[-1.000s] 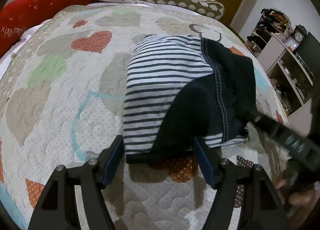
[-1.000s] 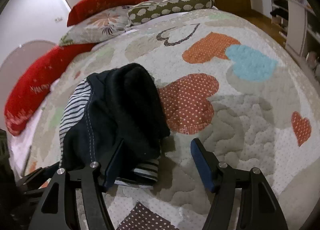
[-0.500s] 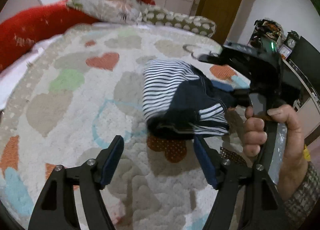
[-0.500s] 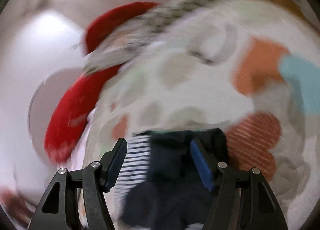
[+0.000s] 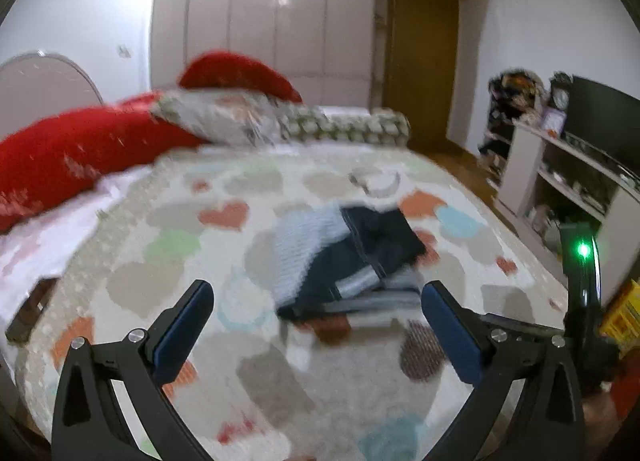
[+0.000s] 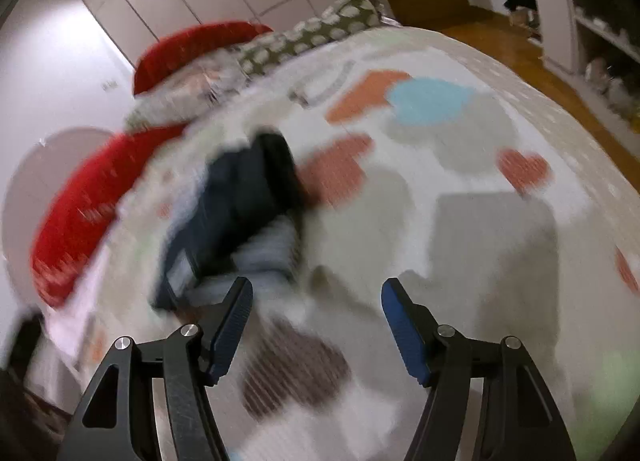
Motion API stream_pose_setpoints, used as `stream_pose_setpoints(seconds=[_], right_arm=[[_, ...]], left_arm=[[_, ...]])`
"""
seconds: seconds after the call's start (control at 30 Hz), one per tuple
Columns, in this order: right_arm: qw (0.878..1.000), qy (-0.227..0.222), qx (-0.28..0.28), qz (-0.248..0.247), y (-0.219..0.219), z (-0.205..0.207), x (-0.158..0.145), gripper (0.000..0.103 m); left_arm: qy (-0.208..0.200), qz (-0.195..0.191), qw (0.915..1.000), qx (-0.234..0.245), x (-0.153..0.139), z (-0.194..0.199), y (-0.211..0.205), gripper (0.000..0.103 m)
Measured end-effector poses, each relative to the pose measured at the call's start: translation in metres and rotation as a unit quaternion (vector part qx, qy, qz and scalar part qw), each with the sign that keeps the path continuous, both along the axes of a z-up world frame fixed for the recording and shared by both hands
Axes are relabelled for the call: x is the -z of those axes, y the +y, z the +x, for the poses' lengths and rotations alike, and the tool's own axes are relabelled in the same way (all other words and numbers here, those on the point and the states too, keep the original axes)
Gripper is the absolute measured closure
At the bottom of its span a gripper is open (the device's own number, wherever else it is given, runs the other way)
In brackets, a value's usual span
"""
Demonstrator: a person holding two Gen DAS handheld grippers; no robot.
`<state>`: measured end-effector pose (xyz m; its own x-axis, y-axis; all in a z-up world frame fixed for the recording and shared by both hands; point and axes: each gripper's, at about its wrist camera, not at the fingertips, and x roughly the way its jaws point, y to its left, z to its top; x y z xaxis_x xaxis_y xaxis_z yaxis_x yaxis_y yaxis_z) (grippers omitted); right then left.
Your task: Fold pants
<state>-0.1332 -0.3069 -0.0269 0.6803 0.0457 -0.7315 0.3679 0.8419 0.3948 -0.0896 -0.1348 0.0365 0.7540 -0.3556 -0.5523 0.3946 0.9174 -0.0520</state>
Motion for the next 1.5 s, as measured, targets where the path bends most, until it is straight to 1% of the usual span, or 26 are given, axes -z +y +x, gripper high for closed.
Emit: stream_pose_setpoints(seconds=[0.07, 0.1, 0.17, 0.2, 0.27, 0.4, 0.63, 0.7, 0.8, 0.9, 1.03, 1.07, 1.1, 1.13, 1.2, 1.23, 1.3, 1.43, 1.5], right_arm=[[1.000, 0.012, 0.009, -0.015, 0.005, -0.020, 0.008, 0.032], [1.000, 0.011, 0.010, -0.022, 0.006, -0.024, 0.009, 0.032], [0.998, 0.013, 0.005, -0.059, 0.013, -0.036, 0.006, 0.032], [0.997, 0.017, 0.002, -0.076, 0.017, -0.035, 0.005, 0.032], [0.994, 0.022, -0.002, -0.108, 0.024, -0.042, 0.002, 0.031], [0.992, 0.017, 0.005, -0.129, 0.024, -0.043, -0.002, 0.029], [0.985, 0.017, 0.012, -0.169, 0.026, -0.047, -0.005, 0.028], [0.984, 0.015, 0.015, -0.175, 0.021, -0.045, -0.006, 0.026], [0.984, 0.020, 0.026, -0.176, 0.009, -0.035, -0.004, 0.026], [0.980, 0.029, 0.041, -0.191, -0.006, -0.020, -0.003, 0.026], [0.976, 0.055, 0.045, -0.205, -0.025, 0.004, 0.009, 0.024], [0.976, 0.067, 0.045, -0.203, -0.030, 0.010, 0.014, 0.022], [0.976, 0.077, 0.044, -0.200, -0.033, 0.014, 0.018, 0.016], [0.975, 0.081, 0.043, -0.201, -0.036, 0.017, 0.021, 0.013], [0.973, 0.085, 0.046, -0.210, -0.036, 0.019, 0.022, 0.005], [0.970, 0.090, 0.051, -0.220, -0.036, 0.020, 0.022, 0.002], [0.966, 0.098, 0.055, -0.235, -0.032, 0.020, 0.024, 0.001], [0.957, 0.094, 0.059, -0.269, -0.022, 0.017, 0.024, 0.001], [0.956, 0.088, 0.057, -0.273, -0.021, 0.015, 0.023, 0.001]], left_arm=[[0.040, -0.001, 0.9992, 0.009, 0.008, -0.002, -0.003, 0.000], [0.065, 0.009, 0.9978, 0.008, 0.013, -0.003, -0.005, 0.000], [0.092, 0.024, 0.9954, 0.001, 0.020, -0.009, -0.009, 0.000], [0.097, 0.036, 0.9946, -0.006, 0.023, -0.013, -0.012, 0.000], [0.093, 0.048, 0.9945, -0.010, 0.027, -0.020, -0.014, 0.000], [0.082, 0.072, 0.9940, -0.011, 0.029, -0.027, -0.020, 0.000], [0.103, 0.077, 0.9916, -0.014, 0.038, -0.022, -0.021, 0.000], [0.109, 0.077, 0.9909, -0.015, 0.041, -0.020, -0.020, 0.000], [0.120, 0.075, 0.9897, -0.019, 0.047, -0.016, -0.017, 0.000], [0.134, 0.070, 0.9882, -0.020, 0.052, -0.011, -0.016, 0.000], [0.144, 0.069, 0.9869, -0.024, 0.056, -0.007, -0.013, 0.000], [0.146, 0.070, 0.9865, -0.025, 0.057, -0.006, -0.013, 0.000], [0.148, 0.070, 0.9862, -0.027, 0.058, -0.004, -0.012, 0.000], [0.149, 0.070, 0.9859, -0.027, 0.059, -0.003, -0.012, 0.000], [0.155, 0.067, 0.9852, -0.028, 0.061, 0.000, -0.011, 0.000], [0.158, 0.066, 0.9848, -0.028, 0.062, 0.002, -0.011, 0.000], [0.164, 0.064, 0.9840, -0.028, 0.064, 0.005, -0.011, 0.000], [0.165, 0.063, 0.9838, -0.028, 0.065, 0.006, -0.010, 0.000], [0.166, 0.062, 0.9837, -0.030, 0.066, 0.008, -0.009, 0.000]])
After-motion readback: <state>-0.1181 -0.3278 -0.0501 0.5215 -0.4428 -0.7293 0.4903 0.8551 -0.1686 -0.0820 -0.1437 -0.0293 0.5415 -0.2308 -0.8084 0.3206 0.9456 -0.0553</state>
